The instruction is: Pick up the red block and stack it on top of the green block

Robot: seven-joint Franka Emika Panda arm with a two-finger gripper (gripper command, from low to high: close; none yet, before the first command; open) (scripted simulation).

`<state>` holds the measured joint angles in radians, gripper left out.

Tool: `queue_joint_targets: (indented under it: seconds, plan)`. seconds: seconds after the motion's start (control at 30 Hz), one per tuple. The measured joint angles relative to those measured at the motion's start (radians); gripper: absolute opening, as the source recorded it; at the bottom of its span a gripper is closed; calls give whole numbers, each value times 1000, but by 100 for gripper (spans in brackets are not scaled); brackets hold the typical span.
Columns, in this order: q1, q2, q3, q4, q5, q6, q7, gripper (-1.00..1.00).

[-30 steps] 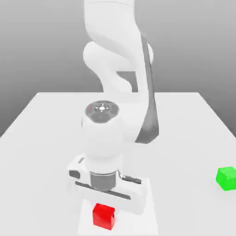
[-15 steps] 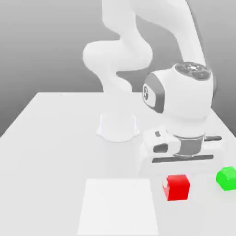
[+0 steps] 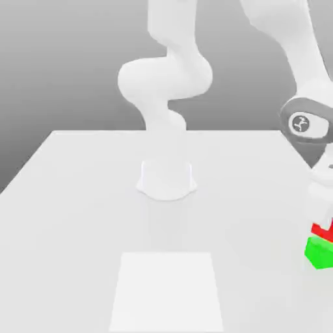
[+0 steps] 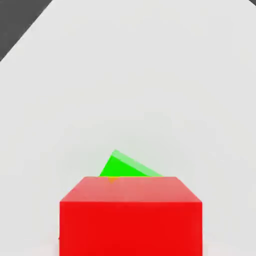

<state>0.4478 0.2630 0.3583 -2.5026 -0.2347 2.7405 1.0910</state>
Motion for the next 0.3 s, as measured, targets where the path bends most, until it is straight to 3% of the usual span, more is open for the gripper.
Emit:
queue_joint_targets:
  seconds: [0.17,0.3]
  plan:
    - [9,16,-11,1,-16,14,11,100]
    - [-22,-84,37,-6,80,-70,-58,100]
